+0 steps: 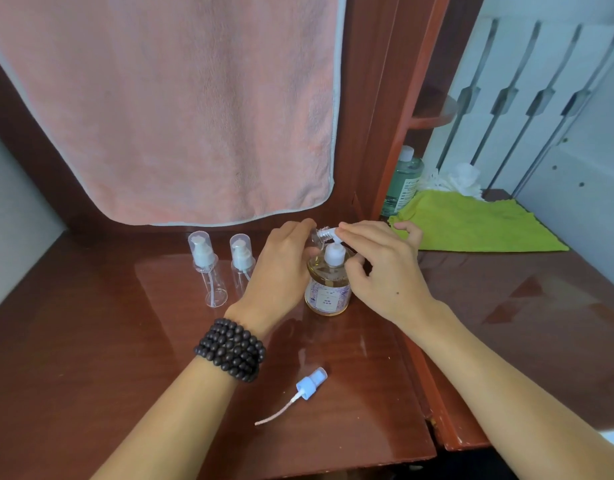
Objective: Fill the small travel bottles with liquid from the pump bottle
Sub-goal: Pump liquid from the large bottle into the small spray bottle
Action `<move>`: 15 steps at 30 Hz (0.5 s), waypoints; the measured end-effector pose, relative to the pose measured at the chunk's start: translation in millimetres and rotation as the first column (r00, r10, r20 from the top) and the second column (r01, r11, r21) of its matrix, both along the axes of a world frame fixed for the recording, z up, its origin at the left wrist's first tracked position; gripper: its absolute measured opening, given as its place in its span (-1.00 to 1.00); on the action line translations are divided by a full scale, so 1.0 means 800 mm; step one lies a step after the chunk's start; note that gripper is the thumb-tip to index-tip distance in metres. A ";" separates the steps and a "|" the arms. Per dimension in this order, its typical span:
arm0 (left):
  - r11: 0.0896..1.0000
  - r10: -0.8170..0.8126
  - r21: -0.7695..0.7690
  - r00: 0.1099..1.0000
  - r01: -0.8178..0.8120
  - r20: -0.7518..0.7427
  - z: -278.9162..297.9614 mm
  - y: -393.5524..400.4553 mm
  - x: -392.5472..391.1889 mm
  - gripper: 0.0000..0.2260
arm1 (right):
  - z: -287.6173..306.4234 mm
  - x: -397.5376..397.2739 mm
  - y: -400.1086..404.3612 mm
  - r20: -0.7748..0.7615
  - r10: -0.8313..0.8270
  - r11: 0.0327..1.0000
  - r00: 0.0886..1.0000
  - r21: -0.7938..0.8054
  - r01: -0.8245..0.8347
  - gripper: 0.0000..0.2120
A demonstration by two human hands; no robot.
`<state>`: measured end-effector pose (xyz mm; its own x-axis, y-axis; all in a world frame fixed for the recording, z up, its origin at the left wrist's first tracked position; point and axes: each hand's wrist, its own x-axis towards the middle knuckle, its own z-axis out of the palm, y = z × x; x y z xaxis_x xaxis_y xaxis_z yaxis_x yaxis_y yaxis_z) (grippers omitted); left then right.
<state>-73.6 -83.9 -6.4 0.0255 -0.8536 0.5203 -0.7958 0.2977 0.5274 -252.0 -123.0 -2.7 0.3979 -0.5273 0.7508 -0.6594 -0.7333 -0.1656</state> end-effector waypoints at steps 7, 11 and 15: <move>0.999 0.028 0.034 1.000 -0.028 -0.006 -0.013 0.001 -0.004 -0.74 | -0.012 0.000 -0.001 -0.026 0.009 0.997 1.000 0.074 -0.007 -0.54; 0.999 0.031 0.023 0.999 -0.031 -0.019 -0.003 0.001 -0.003 -0.74 | -0.011 0.000 0.005 -0.037 0.004 0.994 0.999 0.105 -0.001 -0.48; 1.000 0.021 0.009 1.000 -0.021 -0.005 0.008 0.005 -0.002 -0.76 | -0.011 0.000 0.009 -0.063 0.009 0.998 0.998 0.059 -0.005 -0.47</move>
<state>-75.5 -80.0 0.0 0.0459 -0.8575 0.5124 -0.7988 0.2765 0.5343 -252.3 -115.8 -11.2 0.4472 -0.5667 0.6920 -0.6646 -0.7283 -0.1669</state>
